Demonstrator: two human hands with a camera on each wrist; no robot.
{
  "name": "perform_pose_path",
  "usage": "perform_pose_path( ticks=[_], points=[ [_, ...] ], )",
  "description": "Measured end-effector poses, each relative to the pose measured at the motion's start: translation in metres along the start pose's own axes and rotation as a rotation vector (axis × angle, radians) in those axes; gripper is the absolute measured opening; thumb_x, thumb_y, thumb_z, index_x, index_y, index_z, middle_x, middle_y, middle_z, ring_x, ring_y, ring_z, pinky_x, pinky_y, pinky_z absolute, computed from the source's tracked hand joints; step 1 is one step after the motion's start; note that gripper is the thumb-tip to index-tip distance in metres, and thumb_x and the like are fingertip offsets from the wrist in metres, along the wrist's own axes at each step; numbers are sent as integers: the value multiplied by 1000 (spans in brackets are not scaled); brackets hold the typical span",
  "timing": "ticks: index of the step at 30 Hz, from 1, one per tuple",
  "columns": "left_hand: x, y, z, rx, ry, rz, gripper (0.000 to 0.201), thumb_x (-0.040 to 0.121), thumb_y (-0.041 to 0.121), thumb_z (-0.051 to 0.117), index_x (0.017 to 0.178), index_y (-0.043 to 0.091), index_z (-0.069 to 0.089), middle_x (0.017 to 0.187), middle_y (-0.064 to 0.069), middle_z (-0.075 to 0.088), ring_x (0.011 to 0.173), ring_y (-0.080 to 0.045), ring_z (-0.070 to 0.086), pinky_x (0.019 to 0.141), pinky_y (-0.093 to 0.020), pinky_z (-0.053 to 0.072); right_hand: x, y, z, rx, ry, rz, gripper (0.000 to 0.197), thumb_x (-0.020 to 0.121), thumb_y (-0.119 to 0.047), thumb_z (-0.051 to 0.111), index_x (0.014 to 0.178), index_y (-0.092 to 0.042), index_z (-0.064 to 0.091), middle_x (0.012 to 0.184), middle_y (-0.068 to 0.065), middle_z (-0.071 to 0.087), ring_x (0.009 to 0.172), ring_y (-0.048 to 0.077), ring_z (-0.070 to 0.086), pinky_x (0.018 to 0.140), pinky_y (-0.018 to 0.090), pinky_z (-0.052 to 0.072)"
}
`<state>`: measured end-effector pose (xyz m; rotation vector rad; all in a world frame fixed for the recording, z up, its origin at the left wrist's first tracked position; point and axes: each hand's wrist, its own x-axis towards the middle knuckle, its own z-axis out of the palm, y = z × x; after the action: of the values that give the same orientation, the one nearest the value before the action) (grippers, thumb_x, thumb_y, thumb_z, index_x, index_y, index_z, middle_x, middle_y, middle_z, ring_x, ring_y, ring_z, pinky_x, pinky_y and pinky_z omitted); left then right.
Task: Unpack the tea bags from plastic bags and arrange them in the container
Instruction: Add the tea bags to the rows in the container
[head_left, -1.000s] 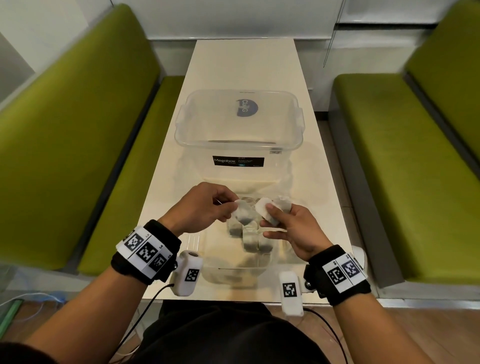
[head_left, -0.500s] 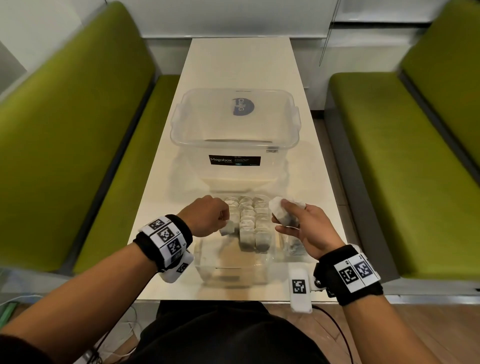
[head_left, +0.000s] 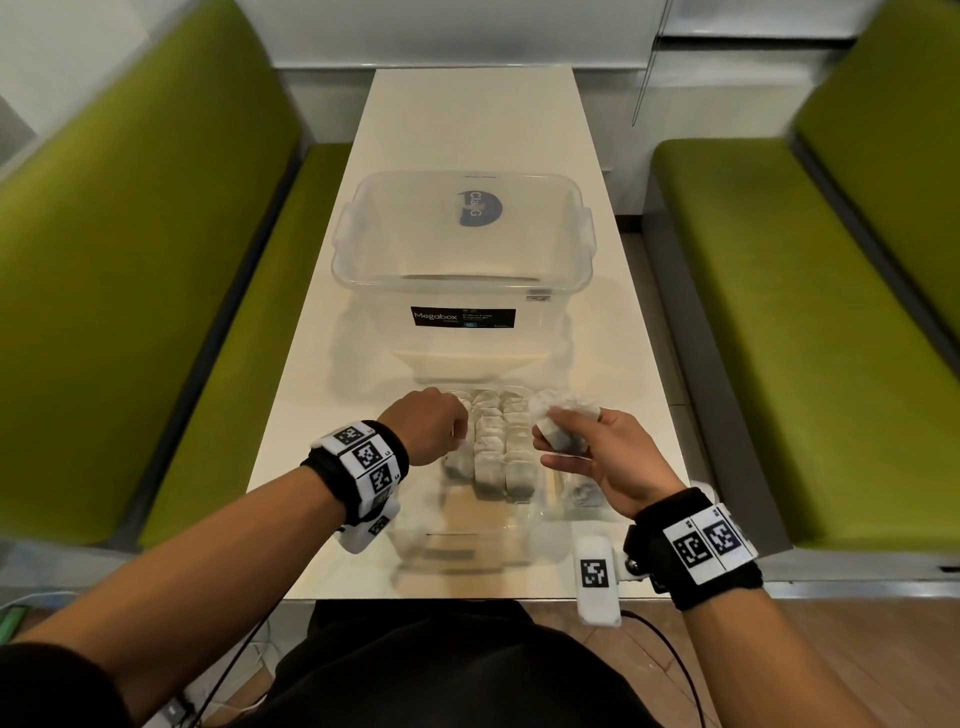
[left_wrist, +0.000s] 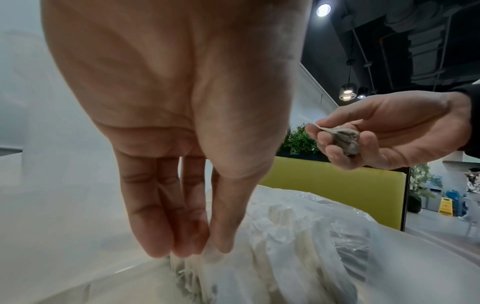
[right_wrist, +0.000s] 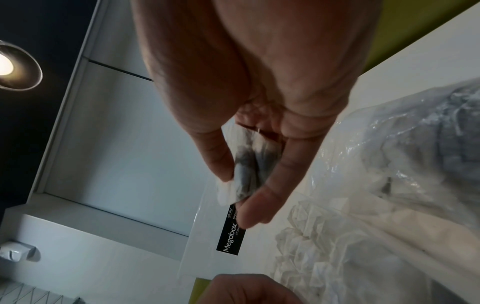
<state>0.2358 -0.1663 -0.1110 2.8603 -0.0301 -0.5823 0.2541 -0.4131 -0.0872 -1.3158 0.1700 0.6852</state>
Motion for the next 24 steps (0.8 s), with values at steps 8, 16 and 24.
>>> perform_pose_path(
  ticks=[8, 16, 24],
  points=[
    [6, -1, 5, 20, 44, 9, 9, 93, 20, 68, 100, 23, 72, 107, -2, 71, 96, -24, 65, 75, -30, 46, 3, 2, 1, 22, -76, 43, 12, 96, 6, 59, 93, 10, 69, 91, 22, 74, 99, 35, 74, 90, 35, 62],
    [3, 0, 1, -19, 84, -11, 13, 94, 25, 68, 106, 22, 70, 109, -2, 71, 97, -24, 66, 80, -32, 50, 2, 8, 2, -58, -122, 24, 12, 94, 2, 66, 103, 7, 72, 101, 24, 76, 98, 32, 75, 81, 29, 63],
    [-21, 13, -42, -590, 129, 55, 30, 100, 45, 58, 110, 20, 73, 98, 9, 74, 79, -9, 71, 76, -30, 59, 3, 10, 5, -58, -162, -35, 23, 90, -3, 72, 111, 5, 70, 102, 20, 77, 97, 29, 75, 83, 29, 62]
  ],
)
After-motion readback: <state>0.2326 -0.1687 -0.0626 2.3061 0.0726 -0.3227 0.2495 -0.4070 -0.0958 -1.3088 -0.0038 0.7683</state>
